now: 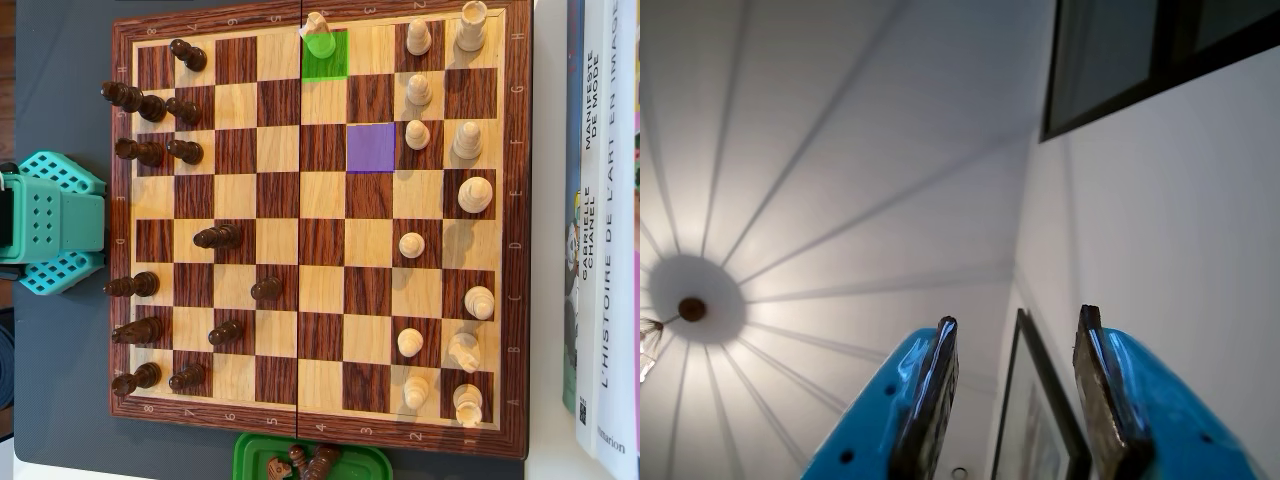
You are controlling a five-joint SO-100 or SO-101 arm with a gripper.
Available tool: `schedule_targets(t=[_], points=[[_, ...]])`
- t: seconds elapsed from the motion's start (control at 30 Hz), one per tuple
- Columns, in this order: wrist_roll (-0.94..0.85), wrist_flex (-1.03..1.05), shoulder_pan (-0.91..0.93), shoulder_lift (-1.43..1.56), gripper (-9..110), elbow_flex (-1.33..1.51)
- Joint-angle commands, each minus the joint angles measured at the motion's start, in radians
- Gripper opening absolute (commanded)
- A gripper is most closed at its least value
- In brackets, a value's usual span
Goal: Play chess
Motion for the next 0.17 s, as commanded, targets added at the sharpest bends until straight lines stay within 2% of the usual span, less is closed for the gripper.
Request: schedule_targets(t=[0.0, 0.13], points=[[0.008, 0.000, 0.002, 0.000, 17, 0.021], [0.008, 0.000, 0.002, 0.000, 17, 0.021]])
